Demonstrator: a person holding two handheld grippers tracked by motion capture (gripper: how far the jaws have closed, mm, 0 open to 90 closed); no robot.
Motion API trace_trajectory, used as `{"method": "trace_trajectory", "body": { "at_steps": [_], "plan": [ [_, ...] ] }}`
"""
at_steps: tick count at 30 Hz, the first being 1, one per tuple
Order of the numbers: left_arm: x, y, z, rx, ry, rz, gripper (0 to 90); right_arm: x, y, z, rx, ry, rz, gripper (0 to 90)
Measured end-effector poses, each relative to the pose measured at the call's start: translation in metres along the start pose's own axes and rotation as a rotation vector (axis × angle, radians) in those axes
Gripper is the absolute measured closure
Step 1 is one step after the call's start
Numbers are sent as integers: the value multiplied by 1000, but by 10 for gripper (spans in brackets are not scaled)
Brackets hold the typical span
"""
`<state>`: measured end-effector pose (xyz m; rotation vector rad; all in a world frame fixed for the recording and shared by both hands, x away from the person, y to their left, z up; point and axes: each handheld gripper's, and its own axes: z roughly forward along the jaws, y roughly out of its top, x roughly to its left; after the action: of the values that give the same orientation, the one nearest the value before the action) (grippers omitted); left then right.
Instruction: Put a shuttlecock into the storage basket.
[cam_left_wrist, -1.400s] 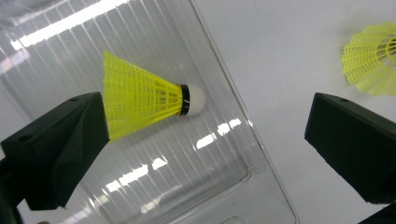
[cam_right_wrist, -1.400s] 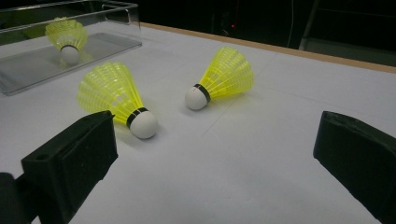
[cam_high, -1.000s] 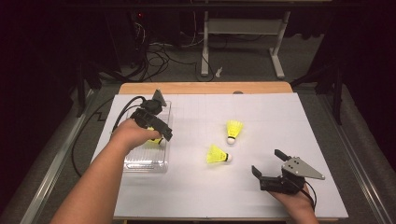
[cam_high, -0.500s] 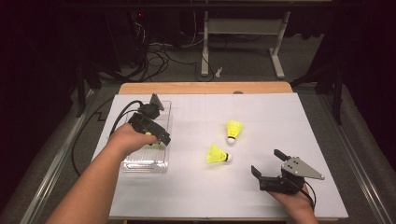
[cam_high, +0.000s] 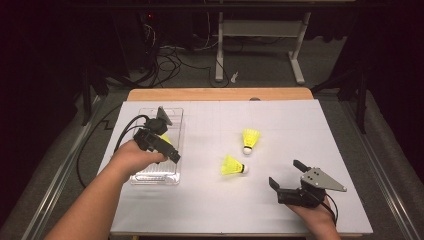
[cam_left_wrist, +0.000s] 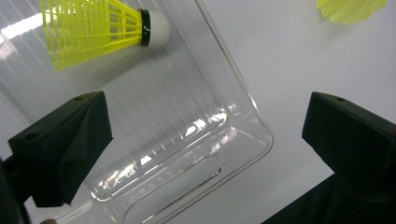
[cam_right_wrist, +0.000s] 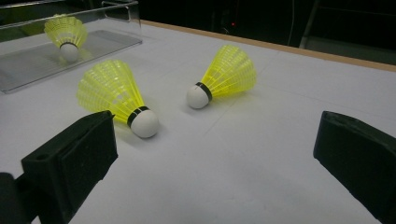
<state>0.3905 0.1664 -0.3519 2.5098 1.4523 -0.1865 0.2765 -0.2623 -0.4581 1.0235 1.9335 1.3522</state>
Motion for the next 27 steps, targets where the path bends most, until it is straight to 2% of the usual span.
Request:
{"method": "trace_trajectory", "body": {
  "at_steps": [9,18,23,27],
  "plan": [
    [-5,-9,-2,-7,-22,-1,33,0,-1,-1,-2,0,1,2],
    [-17,-10,-2,3,-14,31,31,0,0,-2,-3,-3,3,2],
    [-29,-6,0,20,-9,61,29,-1,0,-2,-2,-2,-2,2],
    [-46,2,-1,9,-9,91,27,-1,0,-3,-8,-5,-1,2]
  ]
}}
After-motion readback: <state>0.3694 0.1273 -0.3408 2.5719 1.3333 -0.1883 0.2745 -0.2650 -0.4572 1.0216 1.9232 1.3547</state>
